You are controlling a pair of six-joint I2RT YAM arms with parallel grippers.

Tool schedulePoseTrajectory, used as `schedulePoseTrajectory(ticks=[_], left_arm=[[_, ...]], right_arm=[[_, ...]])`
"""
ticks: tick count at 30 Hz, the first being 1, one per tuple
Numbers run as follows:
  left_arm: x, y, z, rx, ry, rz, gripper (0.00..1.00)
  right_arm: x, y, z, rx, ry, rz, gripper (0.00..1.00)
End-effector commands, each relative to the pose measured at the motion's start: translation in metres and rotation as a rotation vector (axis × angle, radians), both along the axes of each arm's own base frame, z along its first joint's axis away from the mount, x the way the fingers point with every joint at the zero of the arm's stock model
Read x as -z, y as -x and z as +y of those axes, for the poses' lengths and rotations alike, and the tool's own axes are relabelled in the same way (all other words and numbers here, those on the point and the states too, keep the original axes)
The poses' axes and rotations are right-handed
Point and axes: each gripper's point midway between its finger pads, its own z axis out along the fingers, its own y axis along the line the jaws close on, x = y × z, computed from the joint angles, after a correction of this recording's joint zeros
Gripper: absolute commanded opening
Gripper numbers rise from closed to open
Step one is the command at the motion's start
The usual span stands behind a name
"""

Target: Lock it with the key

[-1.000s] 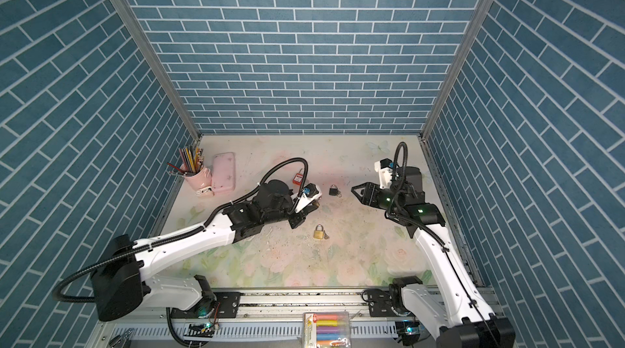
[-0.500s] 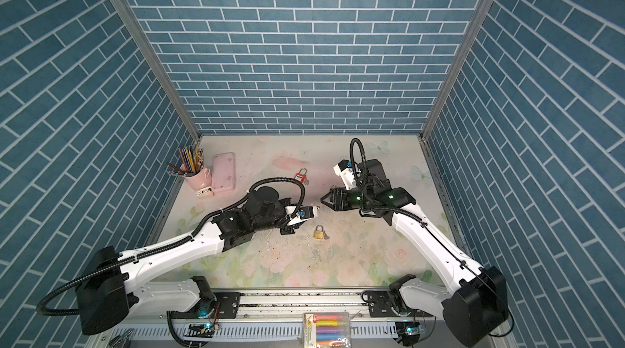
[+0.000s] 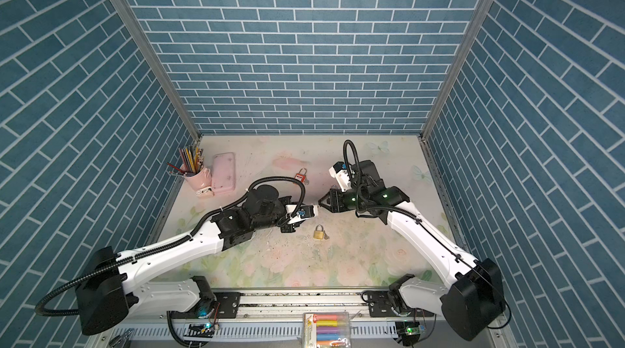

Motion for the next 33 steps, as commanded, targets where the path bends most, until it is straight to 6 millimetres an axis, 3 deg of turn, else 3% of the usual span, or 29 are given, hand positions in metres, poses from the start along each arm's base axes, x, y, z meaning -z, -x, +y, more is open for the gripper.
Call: schedulePoseTrajectory(ticks=[1,6,12,21,33], left_arm=[[-0.015,-0.002,-0.002,0.009,0.012,-0.043,0.13],[-0.015,-0.004,-0.002,-0.003,0.008,-0.038,0.12],[-0.017,-0.002,-0.003,0.004,0.008,-0.028,0.12],[-0.014,0.003,-0.006,0.025,-0.002,-0.006,0.12],[-0.018,0.004,-0.008,0.027,-0.001,-0.007,0.11]], right_arm=[[0.006,0.005,0.000,-0.024,0.018,-0.014,0.39],[0.005,0.009,-0.003,-0.023,0.020,-0.019,0.33],[-0.016,-0.001,-0.017,0.071,0.034,-0.113,0.30],[-0.038,0.035,0.002,-0.136,-0.133,-0.121,0.30],[-0.030,0.043,0.006,-0.182,-0.166,-0.087,0.23]])
